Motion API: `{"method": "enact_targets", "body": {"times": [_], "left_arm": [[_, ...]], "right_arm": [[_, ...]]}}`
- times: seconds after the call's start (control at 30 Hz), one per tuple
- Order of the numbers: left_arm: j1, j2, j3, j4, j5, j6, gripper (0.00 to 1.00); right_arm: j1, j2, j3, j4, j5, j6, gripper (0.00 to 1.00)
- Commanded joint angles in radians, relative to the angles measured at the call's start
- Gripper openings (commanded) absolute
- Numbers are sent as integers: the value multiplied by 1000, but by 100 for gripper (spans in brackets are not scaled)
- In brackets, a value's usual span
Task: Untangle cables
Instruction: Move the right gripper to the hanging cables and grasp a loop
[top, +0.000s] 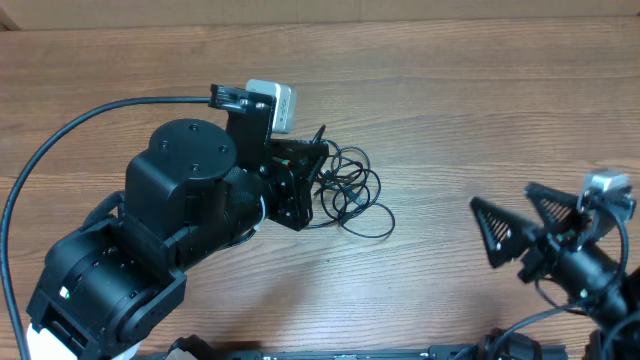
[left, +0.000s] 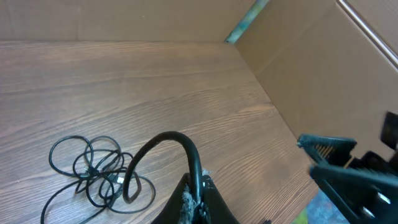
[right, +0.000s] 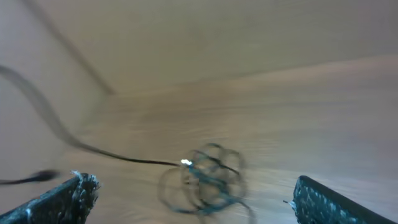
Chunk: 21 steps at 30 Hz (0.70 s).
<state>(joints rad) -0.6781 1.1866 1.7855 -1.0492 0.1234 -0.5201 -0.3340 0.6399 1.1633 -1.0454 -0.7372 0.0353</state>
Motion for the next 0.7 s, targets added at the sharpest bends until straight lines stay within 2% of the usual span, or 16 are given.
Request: {"method": "enact_targets", "body": {"times": [0.0,0.1,0.17,0.2,0.27,0.3,0.37,0.5,0.67], "left_arm": [[4,-7,6,8,-4,-13,4],[4,-3,6,10,-4,-14,4],[4,0,6,10,-13,-36,4],[4,3,6,10,-26,-45,4],[4,6,6,10,-34,-45,4],[4,10,6,10,-34,-45,4],[4,12,6,10,-39,-45,4],[5,12,6,0,-74,-45,4],[5,12,6,-21,-121,-45,4]], "right_arm": [[11,88,27,-69,195,-90,100],[94,173,30,-113,219,-97,100],[244,259,35,-138,300,-97,100],[384,325,48,-160,358,-97,100],[552,402,72,-187,422,-97,100],[698,467,92,-199,493,-97,100],[837,528,109,-197,565,-96,100],[1028,602,125,-139,670,-95,100],[1124,611,127,-12,715,-58,100]]}}
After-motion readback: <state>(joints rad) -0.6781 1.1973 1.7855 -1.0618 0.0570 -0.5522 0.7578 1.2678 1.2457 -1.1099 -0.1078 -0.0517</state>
